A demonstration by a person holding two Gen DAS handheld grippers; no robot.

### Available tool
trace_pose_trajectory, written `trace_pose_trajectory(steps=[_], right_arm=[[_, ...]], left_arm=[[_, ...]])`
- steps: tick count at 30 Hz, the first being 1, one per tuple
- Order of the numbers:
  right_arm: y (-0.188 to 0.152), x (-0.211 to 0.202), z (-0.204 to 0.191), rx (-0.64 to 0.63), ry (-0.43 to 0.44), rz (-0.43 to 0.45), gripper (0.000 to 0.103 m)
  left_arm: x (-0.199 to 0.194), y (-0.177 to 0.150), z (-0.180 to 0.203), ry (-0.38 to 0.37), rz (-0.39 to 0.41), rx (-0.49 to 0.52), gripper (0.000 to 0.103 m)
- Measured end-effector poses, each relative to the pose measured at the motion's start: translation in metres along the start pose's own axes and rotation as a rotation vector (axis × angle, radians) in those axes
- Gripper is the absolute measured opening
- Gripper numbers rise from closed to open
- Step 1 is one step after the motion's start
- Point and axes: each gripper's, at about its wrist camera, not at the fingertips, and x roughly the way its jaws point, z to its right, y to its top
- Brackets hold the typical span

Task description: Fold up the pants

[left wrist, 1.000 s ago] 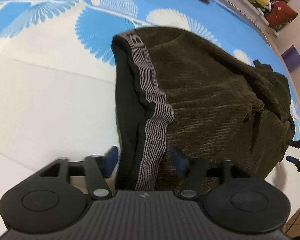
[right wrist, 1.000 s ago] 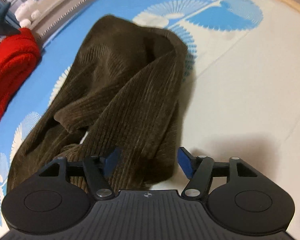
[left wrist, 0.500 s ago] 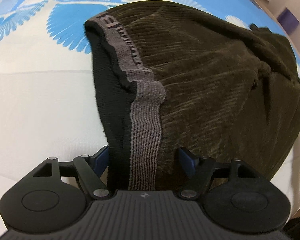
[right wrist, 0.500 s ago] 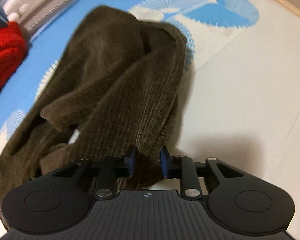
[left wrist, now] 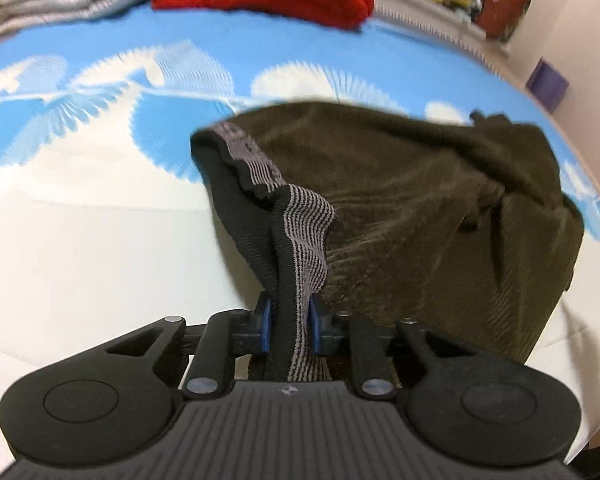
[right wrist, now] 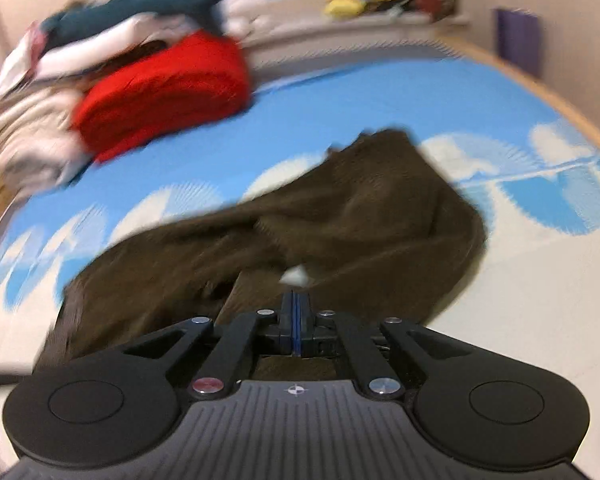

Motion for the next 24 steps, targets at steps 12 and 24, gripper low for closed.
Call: trace_pose_trajectory(steps=[12, 24], right_arm=[[-0.01, 0.013, 0.05, 0.235, -0.066, -0.084, 0.013], [-0.001, 0.09, 0.057, 0.416, -0.147, -0.11, 0.048]], left_arm=[[-0.04, -0.018, -0.075, 0.218, -0.031, -0.196, 0.018], [0.005, -0.02, -0.098, 0.185, -0.213, -0.261, 0.067]])
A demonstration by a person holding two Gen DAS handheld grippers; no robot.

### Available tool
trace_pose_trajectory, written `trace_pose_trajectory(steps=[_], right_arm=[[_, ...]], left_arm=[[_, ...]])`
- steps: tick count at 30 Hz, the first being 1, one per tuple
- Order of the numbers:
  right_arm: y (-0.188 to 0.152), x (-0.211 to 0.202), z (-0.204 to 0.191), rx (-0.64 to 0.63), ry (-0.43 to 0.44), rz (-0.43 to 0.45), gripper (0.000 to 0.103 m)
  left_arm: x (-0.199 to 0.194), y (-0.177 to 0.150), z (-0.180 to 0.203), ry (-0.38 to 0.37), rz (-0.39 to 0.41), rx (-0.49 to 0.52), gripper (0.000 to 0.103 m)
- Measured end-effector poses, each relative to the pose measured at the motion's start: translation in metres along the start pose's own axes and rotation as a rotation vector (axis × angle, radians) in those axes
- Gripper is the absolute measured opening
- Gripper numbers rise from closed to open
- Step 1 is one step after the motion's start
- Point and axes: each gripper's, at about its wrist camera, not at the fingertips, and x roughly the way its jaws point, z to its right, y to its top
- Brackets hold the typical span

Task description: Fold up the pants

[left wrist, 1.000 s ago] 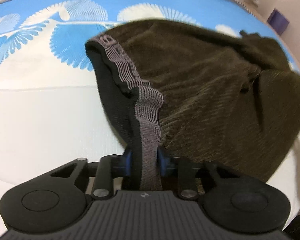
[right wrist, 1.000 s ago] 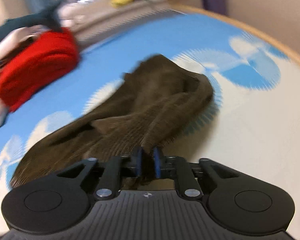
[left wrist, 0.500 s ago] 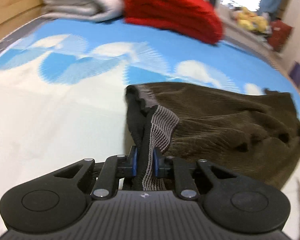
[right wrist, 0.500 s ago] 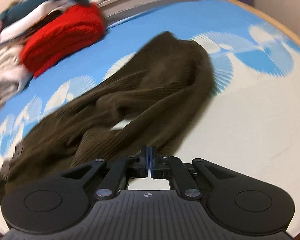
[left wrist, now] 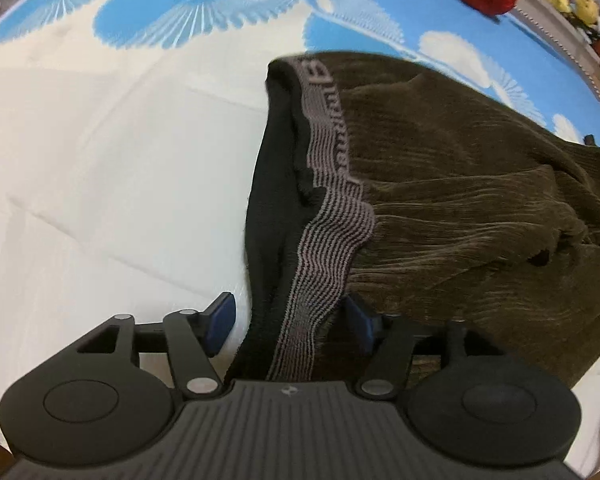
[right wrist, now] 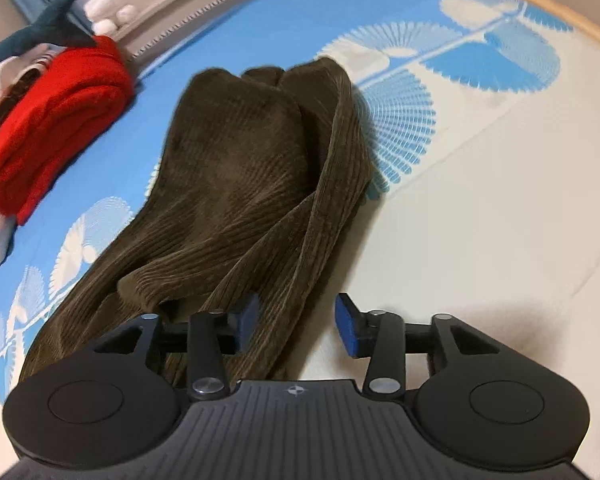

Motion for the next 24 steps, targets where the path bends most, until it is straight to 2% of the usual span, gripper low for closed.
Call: trace_pose_trajectory(steps=[8, 13, 14, 15, 20, 21, 24], right_arm=[[0.009, 0.053, -0.013, 0.027, -0.101, -0.044, 0.048], [0.009, 0.069, -0.026, -0.022, -0.163, -0.05, 0.045], [0.009, 0.069, -0.027, -0.028, -0.175, -0.046, 0.033], [0.009, 0.07, -0.028, -0.031, -0.182, -0.044, 0.015], [0.012, 0.056, -0.025, -0.054, -0.168, -0.013, 0.008], [0.014, 0.049, -0.024, -0.057, -0.152, 0.003, 0.008], [0.021, 0.011, -0.018, -0.072, -0.084, 0.113, 0.007]], left_arm=[[0.02, 0.009, 0.003, -0.018, -0.034, 0.027, 0.067], [0.025, 0.012, 0.008, -0.027, -0.018, 0.074, 0.066], [0.025, 0.012, 0.009, -0.03, -0.012, 0.085, 0.06], [0.025, 0.011, 0.011, -0.034, -0.007, 0.1, 0.057], [0.02, 0.008, 0.023, -0.001, 0.049, 0.172, 0.034], [0.018, 0.008, 0.025, -0.002, 0.065, 0.174, 0.032], [0.008, 0.01, 0.029, -0.03, 0.128, 0.159, 0.023]])
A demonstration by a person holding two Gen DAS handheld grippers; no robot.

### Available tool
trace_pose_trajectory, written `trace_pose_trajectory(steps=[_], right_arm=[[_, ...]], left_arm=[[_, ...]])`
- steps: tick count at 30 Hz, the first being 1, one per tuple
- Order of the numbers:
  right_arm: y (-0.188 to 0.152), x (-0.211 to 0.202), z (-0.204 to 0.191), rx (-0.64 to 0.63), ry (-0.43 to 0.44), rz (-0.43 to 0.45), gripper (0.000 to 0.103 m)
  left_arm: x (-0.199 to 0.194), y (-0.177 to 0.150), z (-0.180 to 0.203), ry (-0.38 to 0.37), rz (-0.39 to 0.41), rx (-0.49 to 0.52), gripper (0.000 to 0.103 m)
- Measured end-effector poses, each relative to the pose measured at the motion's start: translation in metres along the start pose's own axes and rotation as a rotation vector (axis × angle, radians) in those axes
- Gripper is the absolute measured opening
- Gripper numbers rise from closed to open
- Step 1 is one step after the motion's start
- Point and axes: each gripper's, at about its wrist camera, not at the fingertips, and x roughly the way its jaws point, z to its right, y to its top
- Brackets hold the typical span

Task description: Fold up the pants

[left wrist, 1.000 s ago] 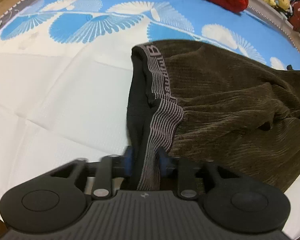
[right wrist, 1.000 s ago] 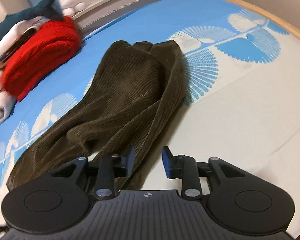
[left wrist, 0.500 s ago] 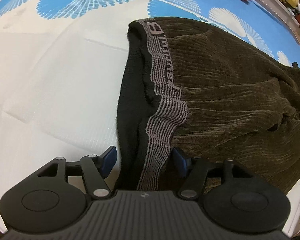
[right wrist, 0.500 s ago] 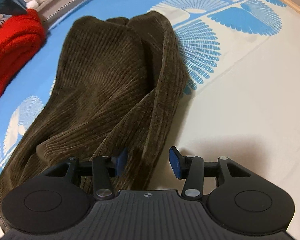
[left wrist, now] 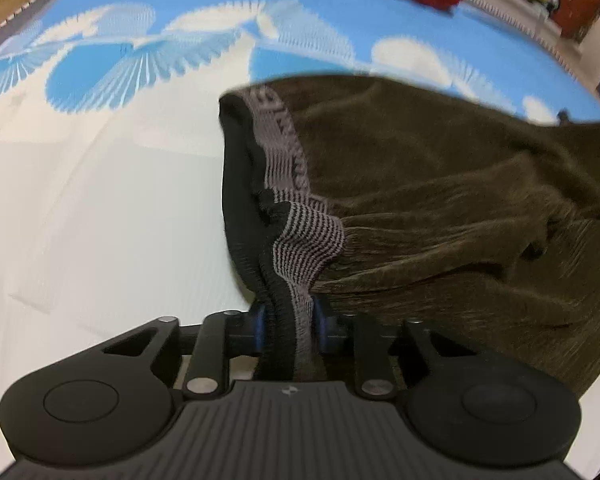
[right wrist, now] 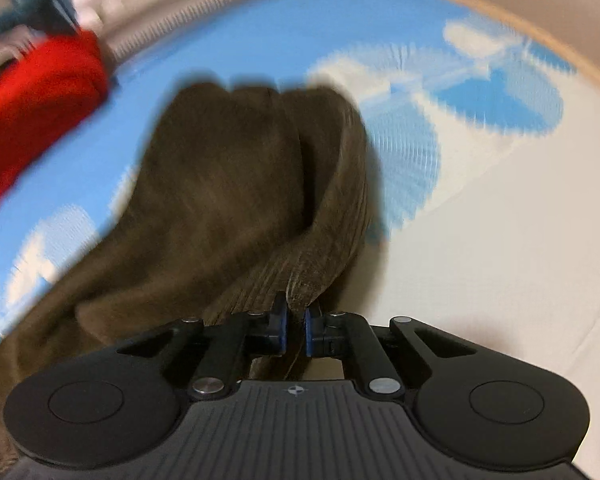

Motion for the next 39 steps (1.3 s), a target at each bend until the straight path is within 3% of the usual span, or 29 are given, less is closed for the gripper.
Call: trace_pose_trajectory(steps=[3, 7, 10, 13, 15, 17, 21, 26, 31, 36, 39], right_arm=[[0.006, -0.044, 0.019, -0.012, 0.034, 0.116, 0.007], [-0.004, -0.077, 0.05, -0.069, 0.043, 0.106, 0.007], [-0.022, -0.078, 0.067, -0.167, 0.093, -0.061, 0.007], [-0.058, -0.064, 0.071, -0.357, 0.158, -0.293, 0.007], [-0.076, -0.062, 0.068, -0.471, 0.169, -0.347, 0.008], [-0.08, -0.063, 0.068, -0.484, 0.206, -0.357, 0.009], [-0.061, -0.065, 0.083, -0.376, 0.249, -0.314, 0.03], [-0.028, -0.057, 0.119, -0.101, 0.184, -0.211, 0.031], [-0.011, -0.035, 0.157, 0.155, 0.067, -0.126, 0.039], [-0.012, -0.014, 0.18, 0.332, 0.045, -0.099, 0.051], [-0.015, 0.002, 0.188, 0.386, 0.032, -0.095, 0.052]], left_arm=[[-0.013, 0.002, 0.011, -0.015, 0.074, 0.008, 0.021], [-0.025, 0.001, 0.027, 0.022, 0.134, 0.07, 0.021], [-0.023, -0.003, 0.021, 0.07, 0.103, 0.063, 0.02], [-0.02, -0.007, 0.002, 0.117, 0.049, -0.006, 0.019], [-0.017, -0.009, -0.01, 0.123, 0.009, -0.061, 0.019], [-0.015, -0.01, -0.014, 0.124, -0.021, -0.085, 0.021], [-0.011, -0.009, -0.01, 0.151, -0.053, -0.065, 0.031], [-0.005, -0.01, -0.013, 0.137, -0.092, -0.089, 0.047], [0.007, -0.01, -0.012, 0.126, -0.129, -0.076, 0.049], [0.013, -0.01, -0.006, 0.136, -0.136, -0.044, 0.05], [0.014, -0.01, -0.004, 0.138, -0.134, -0.035, 0.05]])
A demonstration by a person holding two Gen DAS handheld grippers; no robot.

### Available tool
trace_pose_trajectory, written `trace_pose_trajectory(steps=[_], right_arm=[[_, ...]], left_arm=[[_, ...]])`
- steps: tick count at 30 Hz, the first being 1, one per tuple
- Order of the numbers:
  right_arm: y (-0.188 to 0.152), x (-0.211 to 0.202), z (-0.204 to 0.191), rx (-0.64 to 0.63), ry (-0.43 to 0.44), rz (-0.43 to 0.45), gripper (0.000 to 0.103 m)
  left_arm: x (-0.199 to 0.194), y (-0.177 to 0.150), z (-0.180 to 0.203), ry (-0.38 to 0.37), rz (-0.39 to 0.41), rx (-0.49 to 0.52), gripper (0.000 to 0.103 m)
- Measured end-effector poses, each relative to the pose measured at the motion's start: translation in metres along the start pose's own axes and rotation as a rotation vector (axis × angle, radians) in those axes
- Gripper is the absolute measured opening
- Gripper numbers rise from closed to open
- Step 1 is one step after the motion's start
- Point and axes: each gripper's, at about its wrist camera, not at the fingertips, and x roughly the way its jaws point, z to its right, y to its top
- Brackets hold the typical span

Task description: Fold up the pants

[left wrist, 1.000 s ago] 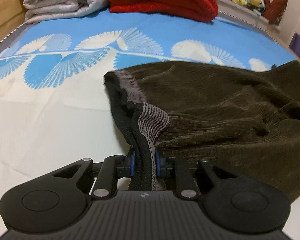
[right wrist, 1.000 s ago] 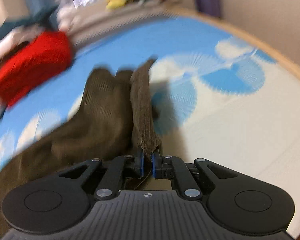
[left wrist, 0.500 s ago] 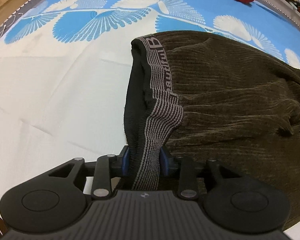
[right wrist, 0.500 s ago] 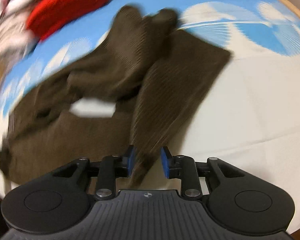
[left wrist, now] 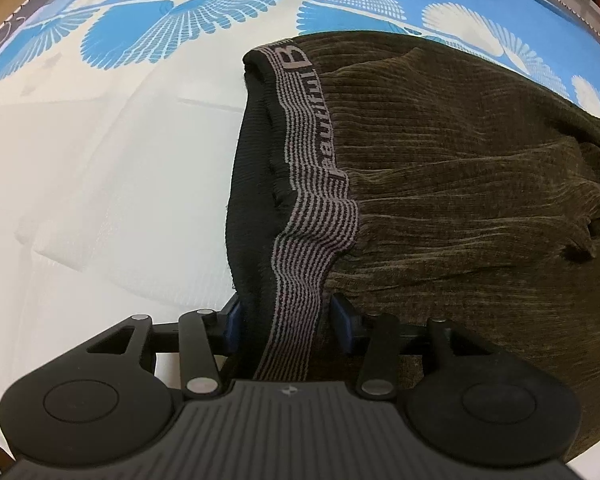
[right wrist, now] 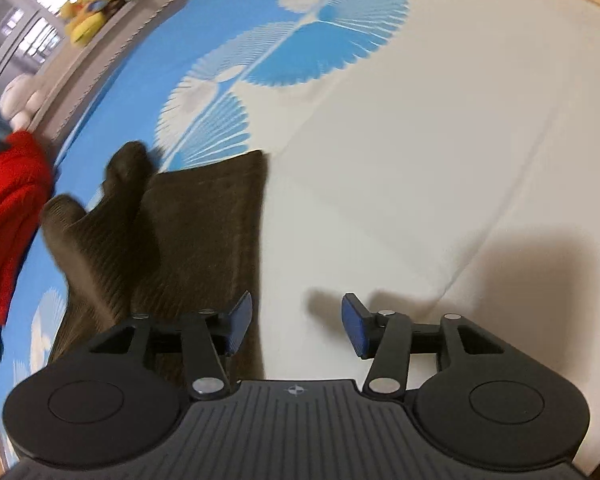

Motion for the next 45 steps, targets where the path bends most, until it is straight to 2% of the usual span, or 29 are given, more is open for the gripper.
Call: trace_pose_trajectory(steps=[6, 11, 13, 14, 15, 22, 24, 26, 29, 31, 33, 34, 36, 38, 40, 41, 43, 45], right_arm=[[0.006, 0.032, -0.007, -0.001, 0.06, -0.002, 0.057], [0.006, 0.056, -0.033, -0.079, 0.029, 0.018, 0.057], [0.004, 0.06, -0.043, -0.119, 0.011, 0.034, 0.045], [0.004, 0.062, -0.048, -0.136, 0.006, 0.038, 0.028], [0.003, 0.067, -0.051, -0.147, 0.003, 0.03, 0.019], [-0.001, 0.064, -0.066, -0.211, -0.009, 0.056, 0.01], [0.0, 0.049, -0.071, -0.226, 0.008, 0.105, 0.009], [0.006, 0.026, -0.069, -0.191, 0.04, 0.172, 0.008], [0.024, -0.038, -0.049, -0.054, 0.108, 0.38, 0.007], [0.027, -0.079, -0.026, 0.021, 0.069, 0.515, 0.007], [0.023, -0.107, 0.003, 0.113, -0.044, 0.573, 0.007], [0.02, -0.113, 0.019, 0.158, -0.127, 0.546, 0.007], [0.015, -0.108, 0.048, 0.201, -0.274, 0.415, 0.007], [0.009, -0.093, 0.081, 0.256, -0.378, 0.243, 0.007], [0.0, -0.085, 0.113, 0.362, -0.432, 0.134, 0.007], [-0.003, -0.085, 0.124, 0.383, -0.448, 0.109, 0.007], [-0.003, -0.092, 0.132, 0.388, -0.423, 0.112, 0.007], [-0.003, -0.097, 0.126, 0.311, -0.412, 0.11, 0.007]], left_arm=[[0.002, 0.001, 0.001, -0.006, -0.002, 0.007, 0.05], [0.004, 0.002, 0.0, -0.014, -0.002, 0.021, 0.05], [0.004, 0.002, 0.0, -0.012, -0.004, 0.027, 0.05], [0.004, 0.002, 0.0, -0.011, -0.004, 0.028, 0.05], [0.004, 0.002, 0.001, -0.01, -0.004, 0.029, 0.05], [0.0, 0.001, 0.006, 0.006, 0.0, 0.052, 0.048], [-0.001, 0.001, 0.006, 0.004, 0.002, 0.05, 0.043], [-0.004, 0.002, 0.003, -0.008, 0.009, 0.029, 0.033], [-0.011, 0.001, 0.003, -0.022, 0.024, 0.04, 0.026], [-0.016, -0.002, 0.004, -0.068, 0.023, 0.044, 0.025], [-0.022, -0.004, 0.006, -0.105, 0.025, 0.059, 0.024], [-0.025, -0.005, 0.008, -0.097, 0.029, 0.075, 0.024], [-0.027, -0.009, 0.013, -0.049, 0.028, 0.119, 0.024], [-0.026, -0.013, 0.014, -0.027, 0.005, 0.126, 0.023], [-0.028, -0.014, 0.014, -0.02, -0.008, 0.128, 0.023], [-0.03, -0.015, 0.014, -0.023, -0.012, 0.125, 0.023], [-0.033, -0.013, 0.014, -0.02, -0.006, 0.126, 0.023], [-0.034, -0.013, 0.013, -0.008, -0.011, 0.128, 0.023]])
